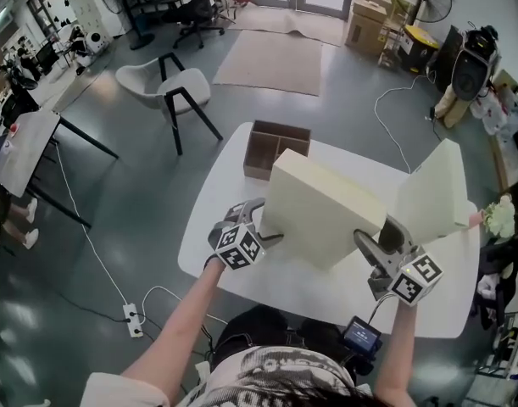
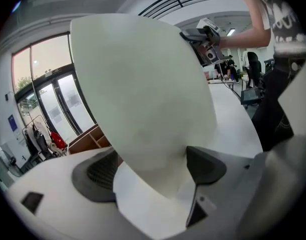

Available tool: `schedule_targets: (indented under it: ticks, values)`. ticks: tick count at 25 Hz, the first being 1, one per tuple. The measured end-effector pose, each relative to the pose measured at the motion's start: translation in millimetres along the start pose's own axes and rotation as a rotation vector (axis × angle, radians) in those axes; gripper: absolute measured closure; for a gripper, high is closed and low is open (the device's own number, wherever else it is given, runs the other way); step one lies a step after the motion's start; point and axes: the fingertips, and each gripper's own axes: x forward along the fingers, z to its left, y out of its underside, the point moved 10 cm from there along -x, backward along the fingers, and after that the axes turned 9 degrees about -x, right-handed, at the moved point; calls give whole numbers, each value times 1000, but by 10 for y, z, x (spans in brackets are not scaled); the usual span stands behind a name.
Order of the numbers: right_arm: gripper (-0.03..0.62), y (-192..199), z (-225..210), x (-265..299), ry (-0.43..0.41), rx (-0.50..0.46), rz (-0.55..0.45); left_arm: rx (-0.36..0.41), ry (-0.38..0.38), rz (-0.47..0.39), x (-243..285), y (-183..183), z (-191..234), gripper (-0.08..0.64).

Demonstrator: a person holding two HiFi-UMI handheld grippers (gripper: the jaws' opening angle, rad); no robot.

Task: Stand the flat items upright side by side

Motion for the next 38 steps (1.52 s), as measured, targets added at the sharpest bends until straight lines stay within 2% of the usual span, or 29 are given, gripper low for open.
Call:
schedule_targets:
  ticks: [6, 9, 12, 15, 18, 22, 26, 28, 31, 35, 38]
  values:
    - [288, 82, 160, -57, -102, -85, 40, -2, -17, 2, -55, 52, -17, 133]
    - [287, 291, 206, -31, -149, -92, 144, -47, -20, -16, -99, 84, -60, 135]
    - [276, 534, 246, 40, -156, -76, 199, -91, -21, -33, -105, 112, -83, 135]
    - [256, 647, 272, 73, -154, -37, 165, -106, -18, -31, -93, 131, -75, 135]
    - [253, 680, 333, 65, -119, -51, 151, -121, -19, -28, -63, 141, -66, 137]
    - [268, 699, 495, 19, -15, -95, 140, -182, -22, -52, -52, 155, -56, 137]
    - [287, 718, 632, -91, 148, -115, 135, -314, -12, -140, -100, 117, -59, 137]
    - [288, 743, 692, -171, 230, -115, 136, -347, -6, -170, -124, 89, -93, 137]
    - [290, 778, 754, -305, 365, -104, 127, -351, 24, -194, -131, 21, -180, 137]
    - [293, 804, 760, -385, 567, -80, 111, -304, 71, -201, -126, -93, -293, 137]
    - [295, 804, 688, -352, 677, -70, 92, -270, 103, -216, -124, -206, -375, 137]
